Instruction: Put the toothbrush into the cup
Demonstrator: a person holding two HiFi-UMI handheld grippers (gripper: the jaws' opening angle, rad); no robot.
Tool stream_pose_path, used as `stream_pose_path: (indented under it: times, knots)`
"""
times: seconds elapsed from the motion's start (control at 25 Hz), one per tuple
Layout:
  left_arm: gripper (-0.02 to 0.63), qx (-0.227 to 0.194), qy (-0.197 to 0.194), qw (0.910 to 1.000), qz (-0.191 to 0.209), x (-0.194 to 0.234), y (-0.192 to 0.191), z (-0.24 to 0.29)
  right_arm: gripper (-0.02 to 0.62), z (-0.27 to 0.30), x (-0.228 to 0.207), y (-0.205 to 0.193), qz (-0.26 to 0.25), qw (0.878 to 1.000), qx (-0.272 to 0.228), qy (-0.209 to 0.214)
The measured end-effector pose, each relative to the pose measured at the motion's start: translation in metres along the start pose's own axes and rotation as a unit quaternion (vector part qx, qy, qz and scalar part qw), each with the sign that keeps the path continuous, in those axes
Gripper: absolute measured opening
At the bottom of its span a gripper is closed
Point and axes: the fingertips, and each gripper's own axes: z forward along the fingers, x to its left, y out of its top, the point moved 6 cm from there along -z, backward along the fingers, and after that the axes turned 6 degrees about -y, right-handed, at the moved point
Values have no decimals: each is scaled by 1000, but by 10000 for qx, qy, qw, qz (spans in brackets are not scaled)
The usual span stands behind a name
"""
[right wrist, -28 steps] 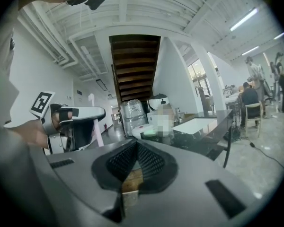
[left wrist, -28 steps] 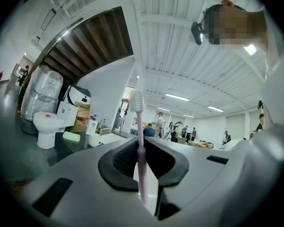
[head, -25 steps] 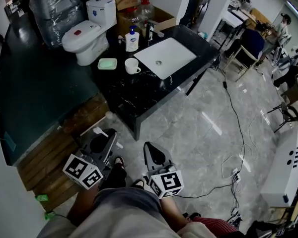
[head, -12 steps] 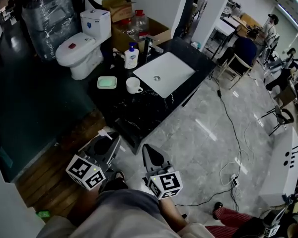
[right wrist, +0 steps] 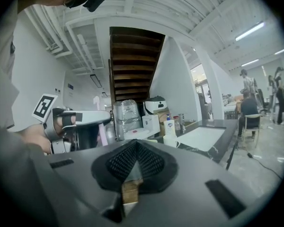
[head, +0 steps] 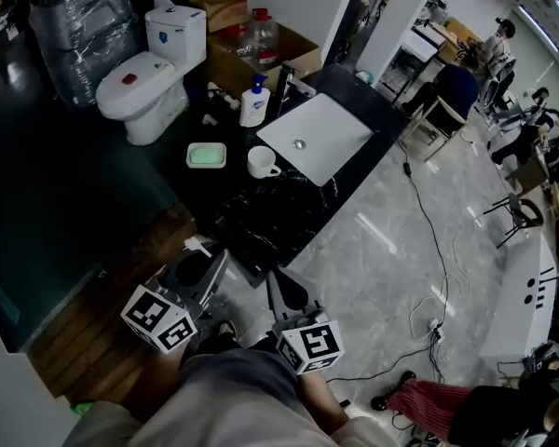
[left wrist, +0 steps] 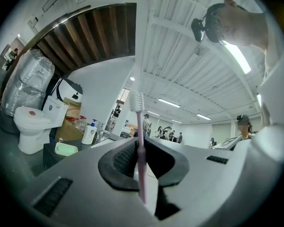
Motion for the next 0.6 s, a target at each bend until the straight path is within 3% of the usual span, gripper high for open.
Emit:
stream_pose_path:
  times: [0.6]
  knots:
    - [40, 33, -104, 9997, -215, 53, 8, 20, 6, 47, -2, 1, 26, 9996, 254, -141]
